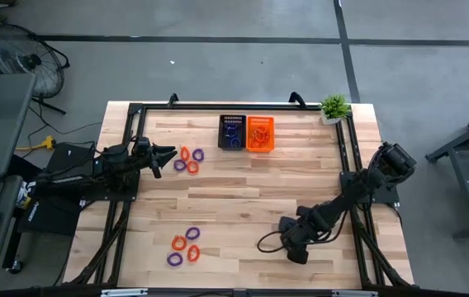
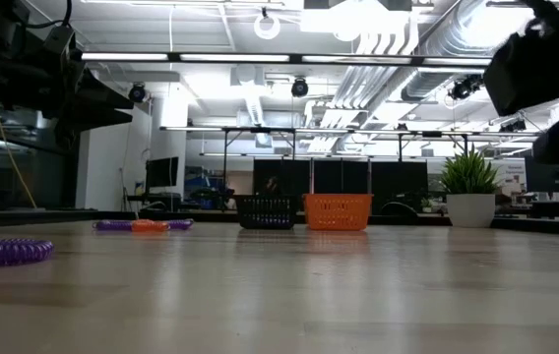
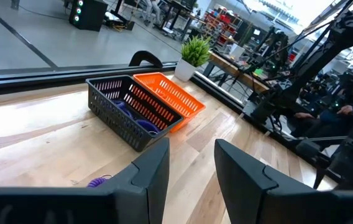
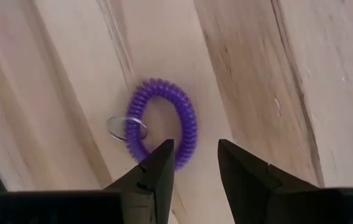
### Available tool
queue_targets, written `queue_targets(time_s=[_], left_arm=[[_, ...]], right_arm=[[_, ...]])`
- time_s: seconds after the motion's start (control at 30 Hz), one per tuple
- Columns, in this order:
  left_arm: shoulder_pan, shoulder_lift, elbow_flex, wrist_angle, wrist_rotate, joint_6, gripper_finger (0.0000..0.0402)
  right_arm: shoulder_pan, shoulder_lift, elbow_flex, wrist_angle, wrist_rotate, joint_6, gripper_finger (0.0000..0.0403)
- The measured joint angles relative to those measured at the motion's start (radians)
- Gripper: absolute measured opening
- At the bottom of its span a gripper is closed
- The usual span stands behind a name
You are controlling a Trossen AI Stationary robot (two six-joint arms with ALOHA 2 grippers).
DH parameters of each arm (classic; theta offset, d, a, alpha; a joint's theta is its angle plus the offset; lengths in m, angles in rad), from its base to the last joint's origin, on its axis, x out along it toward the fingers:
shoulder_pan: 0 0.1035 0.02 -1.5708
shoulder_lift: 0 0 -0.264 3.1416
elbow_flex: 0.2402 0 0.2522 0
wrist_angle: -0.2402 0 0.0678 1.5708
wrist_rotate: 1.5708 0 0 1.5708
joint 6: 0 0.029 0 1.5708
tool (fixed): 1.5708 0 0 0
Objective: Sort spring keychains
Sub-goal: Put the purple spring keychain in the black bin
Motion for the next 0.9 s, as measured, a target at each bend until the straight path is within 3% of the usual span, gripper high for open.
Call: queue_targets(time_s=[0.63,0.9], left_arm=[[0.000,0.000,0.000,0.000,0.000,0.000,0.0126],[0.000,0.000,0.000,0.000,0.000,0.000,0.0126]], right_arm=[[0.034,0.082,-0.003,0.053,0.068,-0.014,0.0116],[0.057,0.085,-0.005,0.046,0.125,-0.014,0.0048]])
